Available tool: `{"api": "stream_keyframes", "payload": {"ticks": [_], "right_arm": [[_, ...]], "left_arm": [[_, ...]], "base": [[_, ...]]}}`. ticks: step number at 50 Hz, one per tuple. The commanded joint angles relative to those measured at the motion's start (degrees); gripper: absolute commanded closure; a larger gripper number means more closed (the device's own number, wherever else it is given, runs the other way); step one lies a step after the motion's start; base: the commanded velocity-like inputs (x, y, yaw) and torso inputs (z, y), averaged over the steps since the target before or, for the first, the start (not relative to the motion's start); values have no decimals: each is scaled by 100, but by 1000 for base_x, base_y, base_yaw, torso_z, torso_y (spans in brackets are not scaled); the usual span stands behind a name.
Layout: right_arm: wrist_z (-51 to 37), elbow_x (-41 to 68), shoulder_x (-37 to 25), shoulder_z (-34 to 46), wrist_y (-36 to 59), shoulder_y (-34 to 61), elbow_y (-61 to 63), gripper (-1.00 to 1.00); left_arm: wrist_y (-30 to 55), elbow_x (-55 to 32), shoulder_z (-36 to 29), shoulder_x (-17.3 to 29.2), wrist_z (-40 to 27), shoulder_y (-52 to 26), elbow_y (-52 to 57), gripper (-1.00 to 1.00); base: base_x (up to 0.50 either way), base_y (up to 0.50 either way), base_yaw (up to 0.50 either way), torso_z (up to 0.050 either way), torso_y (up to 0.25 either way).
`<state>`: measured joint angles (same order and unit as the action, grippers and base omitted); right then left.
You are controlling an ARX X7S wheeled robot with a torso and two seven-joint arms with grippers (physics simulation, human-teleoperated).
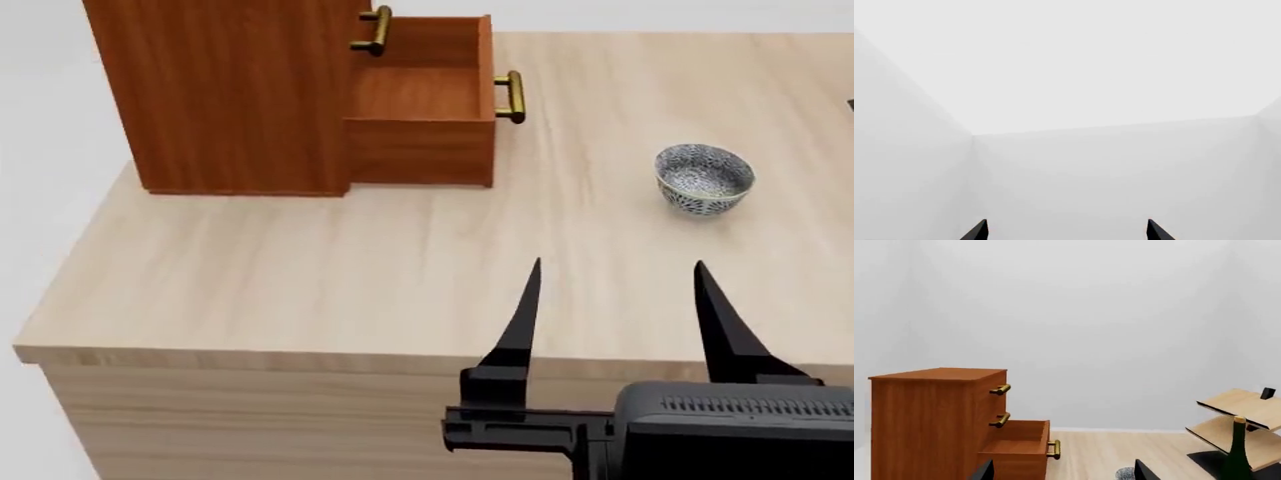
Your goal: Put the bowl in the bottom drawer of the cabinet.
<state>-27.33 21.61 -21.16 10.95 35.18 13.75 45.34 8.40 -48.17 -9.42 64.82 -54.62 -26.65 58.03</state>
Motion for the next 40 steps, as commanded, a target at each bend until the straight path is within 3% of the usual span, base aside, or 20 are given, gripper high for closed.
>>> {"api": "stream_keyframes", "payload": {"ticks": [1,18,40], "right_arm": [[15,18,-10,-1,-98,-38,-54,-100],[39,108,9,-77,-290,-89,-111,-100],[-29,176,-24,-145,-324,-158,-91,-100]], "left_arm": [[41,0,-106,-19,-33,-97,4,-100],[224,-126,-319,-57,-87,-477,37,-100],[128,-78,-436,-79,-86,-505,-14,-100]], "base": [[0,492,0,0,0],[0,477,0,0,0],[42,-1,0,0,0]]}}
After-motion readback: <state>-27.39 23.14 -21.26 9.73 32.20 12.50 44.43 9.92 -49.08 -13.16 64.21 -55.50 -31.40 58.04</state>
